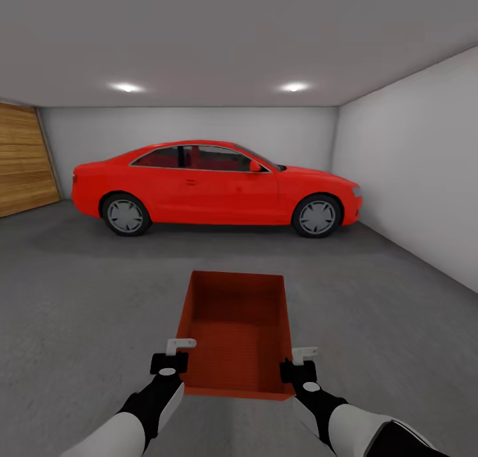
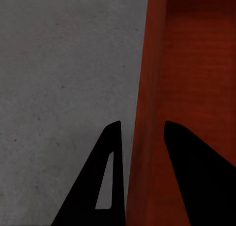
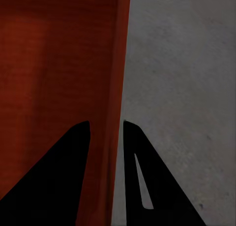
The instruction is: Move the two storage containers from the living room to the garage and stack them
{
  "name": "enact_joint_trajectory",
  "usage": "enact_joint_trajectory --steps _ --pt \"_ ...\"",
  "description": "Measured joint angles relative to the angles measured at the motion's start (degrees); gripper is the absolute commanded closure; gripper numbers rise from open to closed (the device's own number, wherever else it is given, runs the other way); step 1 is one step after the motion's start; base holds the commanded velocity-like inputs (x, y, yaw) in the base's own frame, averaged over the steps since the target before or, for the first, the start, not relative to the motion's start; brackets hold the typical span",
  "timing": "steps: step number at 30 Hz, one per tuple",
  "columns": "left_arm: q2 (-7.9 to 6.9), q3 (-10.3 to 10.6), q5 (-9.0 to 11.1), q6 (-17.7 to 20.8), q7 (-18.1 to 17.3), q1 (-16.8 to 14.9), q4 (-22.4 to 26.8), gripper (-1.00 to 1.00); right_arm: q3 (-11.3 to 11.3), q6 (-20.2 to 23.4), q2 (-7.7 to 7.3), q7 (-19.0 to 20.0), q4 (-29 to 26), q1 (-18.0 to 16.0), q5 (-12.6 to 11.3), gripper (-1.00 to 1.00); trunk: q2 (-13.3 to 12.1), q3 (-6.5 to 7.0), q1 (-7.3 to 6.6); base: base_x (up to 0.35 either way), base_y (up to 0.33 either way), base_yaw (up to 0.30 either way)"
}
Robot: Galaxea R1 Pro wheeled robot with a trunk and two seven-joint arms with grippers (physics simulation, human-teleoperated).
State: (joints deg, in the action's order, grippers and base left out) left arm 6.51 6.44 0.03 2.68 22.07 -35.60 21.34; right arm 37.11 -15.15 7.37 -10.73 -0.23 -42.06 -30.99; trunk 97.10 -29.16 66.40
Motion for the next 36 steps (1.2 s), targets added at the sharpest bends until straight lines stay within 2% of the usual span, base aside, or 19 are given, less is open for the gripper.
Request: enact_joint_trajectory --steps 36 --pt "-0.10 0.07 0.11 0.00 -0.07 0.00 0.04 1.00 0.02 0.01 0.09 -0.14 0.00 -0.01 0.03 1.00 0.00 0.00 0.00 0.322 0.000 0.000"
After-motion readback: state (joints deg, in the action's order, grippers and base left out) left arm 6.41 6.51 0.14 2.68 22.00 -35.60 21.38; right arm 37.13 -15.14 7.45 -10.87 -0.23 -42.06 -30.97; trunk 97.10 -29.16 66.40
